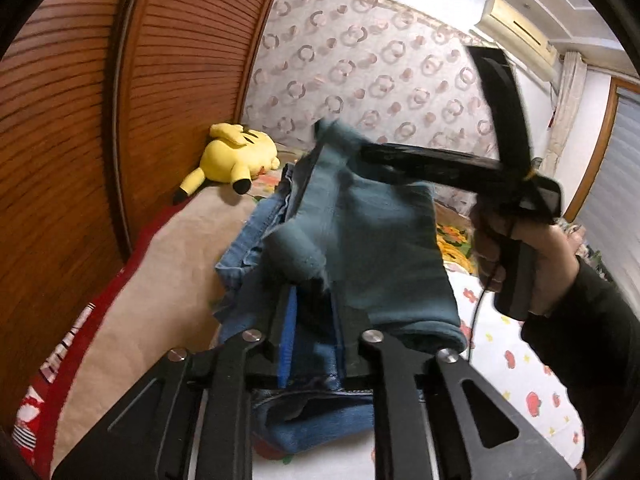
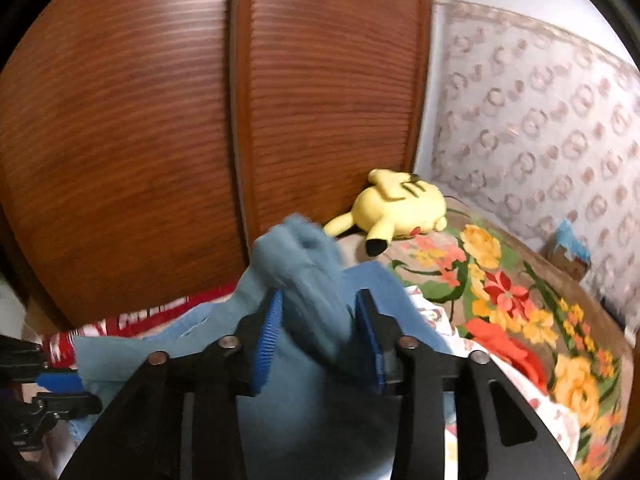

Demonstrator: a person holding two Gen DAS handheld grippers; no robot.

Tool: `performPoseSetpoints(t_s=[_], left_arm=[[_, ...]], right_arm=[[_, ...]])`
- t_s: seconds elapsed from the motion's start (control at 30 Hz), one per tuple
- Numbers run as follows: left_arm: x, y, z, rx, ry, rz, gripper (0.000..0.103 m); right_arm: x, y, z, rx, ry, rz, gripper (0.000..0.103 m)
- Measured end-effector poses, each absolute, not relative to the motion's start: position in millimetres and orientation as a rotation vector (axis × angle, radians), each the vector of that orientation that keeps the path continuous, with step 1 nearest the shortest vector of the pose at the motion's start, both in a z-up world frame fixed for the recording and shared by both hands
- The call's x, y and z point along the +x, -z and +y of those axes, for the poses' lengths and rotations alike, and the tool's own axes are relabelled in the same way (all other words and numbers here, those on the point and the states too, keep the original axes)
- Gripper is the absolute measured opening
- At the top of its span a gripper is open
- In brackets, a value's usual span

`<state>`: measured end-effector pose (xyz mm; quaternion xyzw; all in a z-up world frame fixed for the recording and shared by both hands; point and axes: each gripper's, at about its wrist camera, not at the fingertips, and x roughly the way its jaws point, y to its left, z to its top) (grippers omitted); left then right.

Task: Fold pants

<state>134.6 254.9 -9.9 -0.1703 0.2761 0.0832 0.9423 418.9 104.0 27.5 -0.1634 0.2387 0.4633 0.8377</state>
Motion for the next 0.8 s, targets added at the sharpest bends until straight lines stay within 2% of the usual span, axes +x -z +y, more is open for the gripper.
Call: performPoseSetpoints(t_s=[0.1,0.13,0.23,0.43,0.53,0.63,0.73,0.8], left_arm=[[133.0,4.2,249.7,-0.32,-0.176,0.552,0.039],[132.5,1.9,247.5,-0.315,-0.168,0.544,0.049],[134.4,-3.3,241.1,-0.291,-0.158,0.539,0.051],[139.4,-6.4,229.0,-0.254,-0.131,0.536,0.077],[140.0,-12.1,220.2,-0.222,-0.125,0.533,0.079],[140.0,-18.5,210.7,-0.191,-0.117,0.527,0.088],[137.7,-24.9,200.7,-0.163,-0.104,0.514,0.088],[134.2,-29.8,193.0,-0.142,-0.103,0.504,0.088]], right_arm=[[418.8,-34.9,80.8,-0.288,-0.952,0.49,0.042],[416.7,-36.7,73.4,-0.277,-0.946,0.485,0.042],[409.2,-37.1,55.6,-0.249,-0.945,0.488,0.042],[380.9,-30.4,34.2,-0.233,-0.92,0.505,0.042],[365.9,-32.1,14.1,-0.201,-0.908,0.509,0.042],[349.1,-35.0,-1.3,-0.184,-0.896,0.514,0.042],[330.7,-39.1,-20.2,-0.171,-0.874,0.5,0.043],[319.4,-42.2,-32.0,-0.152,-0.867,0.497,0.053]])
